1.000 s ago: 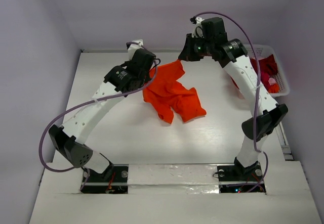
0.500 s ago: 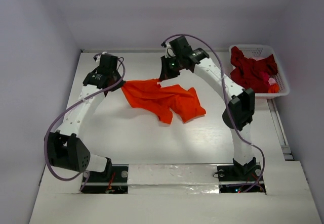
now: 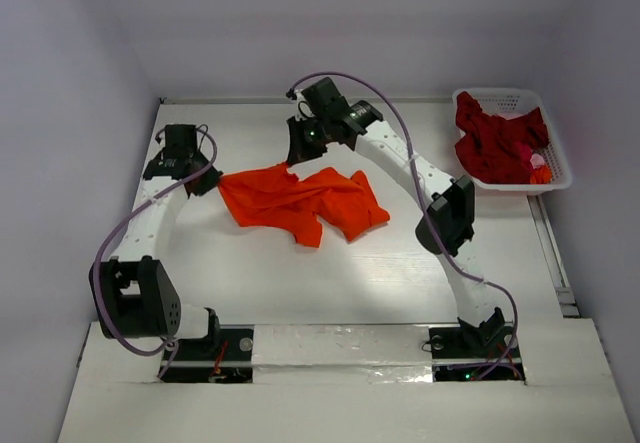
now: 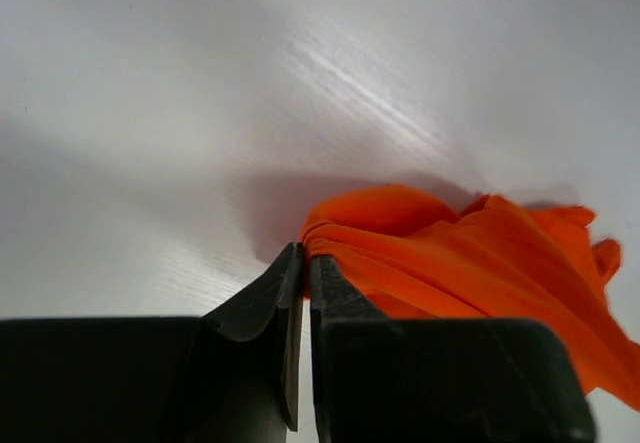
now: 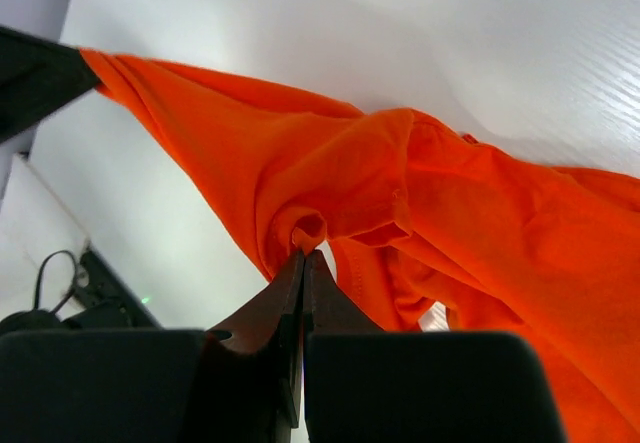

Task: Fold and stack the t-shirts
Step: Flatten out the tshirt

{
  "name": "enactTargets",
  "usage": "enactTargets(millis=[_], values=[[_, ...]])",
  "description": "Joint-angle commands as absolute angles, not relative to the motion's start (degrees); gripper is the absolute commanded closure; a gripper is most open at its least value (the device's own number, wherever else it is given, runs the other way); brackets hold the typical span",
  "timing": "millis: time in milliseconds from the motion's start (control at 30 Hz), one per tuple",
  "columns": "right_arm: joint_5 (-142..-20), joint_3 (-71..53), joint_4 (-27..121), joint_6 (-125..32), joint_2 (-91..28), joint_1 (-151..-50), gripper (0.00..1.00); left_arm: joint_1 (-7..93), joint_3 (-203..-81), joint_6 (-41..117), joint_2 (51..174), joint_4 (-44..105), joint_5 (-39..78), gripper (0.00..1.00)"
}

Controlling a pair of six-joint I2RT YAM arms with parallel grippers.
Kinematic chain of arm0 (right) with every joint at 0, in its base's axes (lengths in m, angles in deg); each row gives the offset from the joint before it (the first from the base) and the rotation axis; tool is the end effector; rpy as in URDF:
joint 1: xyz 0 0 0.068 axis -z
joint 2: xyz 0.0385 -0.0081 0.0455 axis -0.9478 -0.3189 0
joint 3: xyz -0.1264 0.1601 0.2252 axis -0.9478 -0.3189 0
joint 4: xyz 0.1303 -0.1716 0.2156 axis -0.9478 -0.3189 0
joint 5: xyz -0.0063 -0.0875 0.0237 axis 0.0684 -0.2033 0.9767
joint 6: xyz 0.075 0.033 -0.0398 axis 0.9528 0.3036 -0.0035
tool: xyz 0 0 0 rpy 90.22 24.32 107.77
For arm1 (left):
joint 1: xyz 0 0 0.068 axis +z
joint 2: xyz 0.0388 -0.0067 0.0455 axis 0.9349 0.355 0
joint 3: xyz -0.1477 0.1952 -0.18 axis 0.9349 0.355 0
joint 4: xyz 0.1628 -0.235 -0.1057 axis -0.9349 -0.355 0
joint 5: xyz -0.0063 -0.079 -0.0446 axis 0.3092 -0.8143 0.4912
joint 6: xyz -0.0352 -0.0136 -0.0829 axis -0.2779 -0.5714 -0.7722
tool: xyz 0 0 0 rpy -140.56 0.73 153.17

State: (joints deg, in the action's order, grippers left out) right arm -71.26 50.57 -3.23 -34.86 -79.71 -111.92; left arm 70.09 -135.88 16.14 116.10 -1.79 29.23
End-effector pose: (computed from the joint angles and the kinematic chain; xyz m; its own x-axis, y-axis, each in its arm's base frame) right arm 0.4386 0.4077 0.3248 -0.7556 -0.2497 -0.6056 -0.5741 0.6976 0.4287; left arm 0.3730 0.0081 0.2928 -0.5450 -0.5579 -0.6259 -0.4028 0.8289 -0.3882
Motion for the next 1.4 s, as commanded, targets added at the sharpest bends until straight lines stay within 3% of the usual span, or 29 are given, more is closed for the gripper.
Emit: enactTargets(millis=[0,33,67,133,167,233,467,733,833,867,933,1000,1367], values=[[-72.36,50.47,-3.95,-35.1,-79.57,-114.11,1.0,71.14,-131.68,15.57,116.57,1.09,28.62,0.99],[-72.71,49.59,-3.25,-35.37,-78.7,-115.25,1.0,71.14,-130.8,15.3,116.31,1.79,27.92,0.9],[-72.89,48.02,-2.9,-35.37,-78.43,-115.26,1.0,71.14,-129.4,15.04,115.52,2.84,27.82,0.66],[-72.71,46.95,-2.72,-35.46,-78.16,-115.97,1.0,71.14,-128.77,14.33,114.46,3.55,27.82,0.39],[-72.54,46.6,-2.72,-35.72,-78.16,-116.49,1.0,71.14,-128.77,14.24,113.5,4.16,25.47,0.19],[-72.45,46.16,-2.89,-35.98,-78.43,-117.1,1.0,71.14,-128.68,13.63,112.27,4.96,23.53,0.01],[-71.13,46.41,-2.72,-34.76,-79.21,-118.16,1.0,69.13,-126.31,8.62,108.05,13.56,11.04,0.01],[-69.11,47.04,-3.16,-33.09,-82.82,-120.01,1.0,63.5,-129.3,6.86,106.64,11.82,13.67,0.01],[-69.11,46.07,-2.72,-32.56,-82.73,-120.01,0.71,61.39,-129.3,6.86,106.02,10.59,15.16,0.01],[-69.37,45.81,-2.37,-32.56,-82.56,-120.01,0.5,61.38,-129.3,6.95,105.59,10.33,15.86,0.01],[-71.56,45.37,-2.19,-32.38,-81.51,-120.01,0.26,61.38,-129.3,7.3,104.71,9.45,16.83,0.01],[-73.83,45.01,-2.1,-31.94,-80.81,-120.01,0.17,61.38,-129.82,7.74,104.44,8.66,17.54,0.01],[-90.45,42.2,0.8,-27.37,-72.72,-120.01,0.19,58.31,-132.11,10.2,105.67,5.93,17.71,0.01]])
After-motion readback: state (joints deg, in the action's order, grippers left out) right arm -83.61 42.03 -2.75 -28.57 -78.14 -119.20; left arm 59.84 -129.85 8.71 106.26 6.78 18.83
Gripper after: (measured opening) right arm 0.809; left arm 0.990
